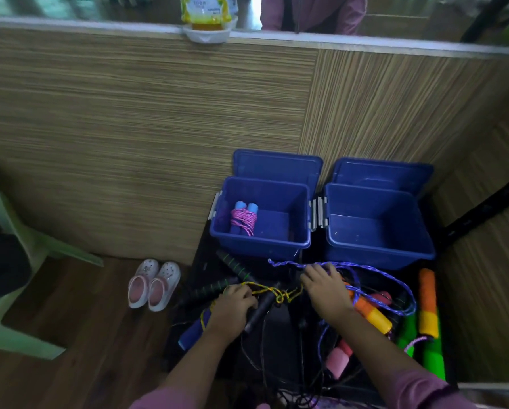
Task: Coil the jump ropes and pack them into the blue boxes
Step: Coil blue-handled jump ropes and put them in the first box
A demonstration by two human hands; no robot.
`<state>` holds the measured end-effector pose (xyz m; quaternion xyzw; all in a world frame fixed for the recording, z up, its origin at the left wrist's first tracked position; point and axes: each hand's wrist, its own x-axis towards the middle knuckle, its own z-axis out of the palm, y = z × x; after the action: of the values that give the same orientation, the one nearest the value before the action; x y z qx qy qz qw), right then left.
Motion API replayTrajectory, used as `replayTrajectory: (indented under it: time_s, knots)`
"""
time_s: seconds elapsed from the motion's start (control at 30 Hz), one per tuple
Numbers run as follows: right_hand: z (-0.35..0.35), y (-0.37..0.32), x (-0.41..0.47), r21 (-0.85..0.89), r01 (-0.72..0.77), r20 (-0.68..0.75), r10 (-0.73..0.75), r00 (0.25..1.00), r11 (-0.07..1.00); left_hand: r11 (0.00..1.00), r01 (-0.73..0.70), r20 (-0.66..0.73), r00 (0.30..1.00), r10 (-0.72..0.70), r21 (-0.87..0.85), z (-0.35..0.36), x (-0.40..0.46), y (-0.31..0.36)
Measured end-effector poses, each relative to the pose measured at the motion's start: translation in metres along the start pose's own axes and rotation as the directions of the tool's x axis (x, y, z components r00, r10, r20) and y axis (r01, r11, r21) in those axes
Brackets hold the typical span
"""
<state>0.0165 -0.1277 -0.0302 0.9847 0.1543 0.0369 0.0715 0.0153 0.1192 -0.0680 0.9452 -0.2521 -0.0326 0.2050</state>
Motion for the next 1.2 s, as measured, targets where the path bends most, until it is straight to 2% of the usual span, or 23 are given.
replayTrajectory:
  time_s: [0.07, 0.1, 0.2, 0.3, 0.4, 0.57, 0.6, 0.67, 0.77, 0.83, 0.97, 1.2]
  knots:
    - [-0.001, -0.01, 0.001, 0.069, 0.051, 0.033, -0.053, 0.998, 0.996, 1.0, 0.026, 0.044, 0.999, -0.027, 0.015, 0.009, 0.0, 0.003]
    - [0.001, -0.015, 0.0, 0.124, 0.057, 0.083, -0.067, 0.994, 0.991, 0.998, 0.057, 0.115, 0.992, -0.059, 0.021, 0.009, 0.001, 0.007]
    - [0.01, -0.028, -0.004, 0.301, -0.03, 0.374, -0.089, 0.923, 0.953, 0.984, 0.099, 0.302, 0.943, -0.14, 0.145, 0.009, 0.002, 0.015]
    - [0.014, -0.037, -0.007, 0.395, -0.076, 0.479, -0.134, 0.868, 0.915, 0.973, 0.098, 0.344, 0.924, -0.168, 0.211, 0.008, 0.001, 0.02]
    - [0.013, -0.045, -0.008, 0.362, -0.039, 0.472, -0.147, 0.87, 0.931, 0.971, 0.099, 0.35, 0.921, -0.172, 0.217, 0.005, 0.002, 0.02]
    - [0.01, -0.062, -0.01, 0.279, -0.1, 0.534, -0.067, 0.843, 0.955, 0.963, 0.093, 0.41, 0.891, -0.194, 0.254, 0.001, 0.005, 0.02]
    - [0.009, -0.064, -0.011, 0.254, -0.113, 0.511, -0.034, 0.859, 0.96, 0.962, 0.097, 0.414, 0.888, -0.2, 0.256, 0.0, 0.005, 0.021]
    - [0.004, -0.062, -0.009, 0.201, -0.149, 0.356, 0.069, 0.932, 0.968, 0.965, 0.11, 0.408, 0.89, -0.203, 0.239, 0.0, 0.004, 0.022]
    - [0.006, -0.046, -0.003, 0.125, -0.192, 0.228, 0.16, 0.96, 0.973, 0.972, 0.116, 0.392, 0.9, -0.191, 0.206, -0.004, 0.001, 0.024]
    - [0.009, -0.033, 0.0, 0.095, -0.209, 0.231, 0.183, 0.956, 0.973, 0.975, 0.131, 0.352, 0.917, -0.188, 0.18, -0.006, 0.001, 0.026]
    - [0.02, -0.022, -0.005, 0.052, -0.209, 0.307, 0.183, 0.934, 0.977, 0.975, 0.139, 0.263, 0.948, -0.181, 0.171, -0.005, 0.002, 0.025]
    - [0.021, -0.01, -0.008, 0.078, -0.092, 0.291, 0.065, 0.954, 0.993, 0.956, 0.131, 0.291, 0.934, -0.208, 0.264, -0.001, 0.011, 0.021]
